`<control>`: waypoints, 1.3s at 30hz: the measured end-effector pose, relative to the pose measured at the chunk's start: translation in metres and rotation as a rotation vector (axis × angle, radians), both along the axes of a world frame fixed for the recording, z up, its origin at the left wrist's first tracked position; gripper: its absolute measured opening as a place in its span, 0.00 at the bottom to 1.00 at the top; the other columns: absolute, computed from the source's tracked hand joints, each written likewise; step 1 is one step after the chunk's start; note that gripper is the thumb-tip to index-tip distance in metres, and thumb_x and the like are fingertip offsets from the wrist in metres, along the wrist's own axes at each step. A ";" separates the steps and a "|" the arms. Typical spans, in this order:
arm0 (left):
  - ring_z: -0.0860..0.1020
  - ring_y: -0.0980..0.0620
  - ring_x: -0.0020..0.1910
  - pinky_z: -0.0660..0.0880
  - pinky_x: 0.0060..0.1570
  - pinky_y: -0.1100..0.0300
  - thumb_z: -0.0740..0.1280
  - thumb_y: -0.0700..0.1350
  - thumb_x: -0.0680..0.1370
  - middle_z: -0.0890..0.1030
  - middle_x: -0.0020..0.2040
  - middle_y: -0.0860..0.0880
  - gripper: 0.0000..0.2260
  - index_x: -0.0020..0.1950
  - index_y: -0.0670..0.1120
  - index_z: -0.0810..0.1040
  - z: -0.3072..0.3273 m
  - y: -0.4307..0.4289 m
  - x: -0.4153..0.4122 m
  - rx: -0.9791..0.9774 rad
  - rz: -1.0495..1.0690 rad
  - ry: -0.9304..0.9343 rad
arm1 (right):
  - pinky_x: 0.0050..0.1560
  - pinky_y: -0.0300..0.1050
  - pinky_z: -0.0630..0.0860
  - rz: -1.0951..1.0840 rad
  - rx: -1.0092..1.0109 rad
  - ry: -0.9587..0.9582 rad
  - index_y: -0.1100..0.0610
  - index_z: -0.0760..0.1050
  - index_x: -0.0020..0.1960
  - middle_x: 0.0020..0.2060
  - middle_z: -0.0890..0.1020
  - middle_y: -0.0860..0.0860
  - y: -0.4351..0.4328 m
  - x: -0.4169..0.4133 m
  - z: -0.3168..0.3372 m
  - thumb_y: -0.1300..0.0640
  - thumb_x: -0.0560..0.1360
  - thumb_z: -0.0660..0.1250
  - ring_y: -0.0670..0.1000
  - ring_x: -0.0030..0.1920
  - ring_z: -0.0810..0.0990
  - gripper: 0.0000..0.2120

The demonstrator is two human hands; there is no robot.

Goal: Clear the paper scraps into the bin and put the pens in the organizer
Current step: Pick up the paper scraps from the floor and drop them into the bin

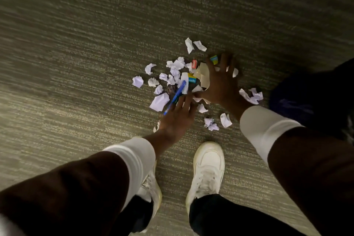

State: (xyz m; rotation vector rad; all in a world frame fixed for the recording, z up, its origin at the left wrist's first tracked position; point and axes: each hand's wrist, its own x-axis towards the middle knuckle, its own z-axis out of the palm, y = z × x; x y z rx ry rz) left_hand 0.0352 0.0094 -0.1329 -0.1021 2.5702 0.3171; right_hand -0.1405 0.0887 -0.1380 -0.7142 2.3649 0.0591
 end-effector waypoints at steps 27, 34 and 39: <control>0.83 0.41 0.55 0.78 0.54 0.52 0.72 0.32 0.75 0.83 0.58 0.40 0.10 0.55 0.39 0.84 0.123 0.016 -0.021 0.339 0.689 0.048 | 0.45 0.52 0.78 -0.458 -0.460 0.173 0.61 0.84 0.52 0.51 0.84 0.61 0.070 0.056 0.131 0.65 0.71 0.72 0.63 0.49 0.83 0.10; 0.88 0.42 0.47 0.85 0.51 0.47 0.77 0.38 0.76 0.88 0.52 0.43 0.07 0.53 0.42 0.86 0.222 0.054 -0.076 0.504 1.124 0.142 | 0.47 0.46 0.71 -0.668 -0.568 0.304 0.61 0.84 0.53 0.51 0.84 0.61 0.096 0.049 0.248 0.64 0.69 0.75 0.60 0.48 0.82 0.12; 0.88 0.45 0.44 0.85 0.47 0.49 0.78 0.37 0.75 0.87 0.50 0.45 0.08 0.52 0.43 0.86 0.288 0.091 -0.119 0.613 1.079 0.290 | 0.46 0.46 0.73 -0.828 -0.592 0.524 0.60 0.82 0.51 0.48 0.83 0.59 0.143 0.028 0.311 0.58 0.69 0.75 0.58 0.46 0.82 0.11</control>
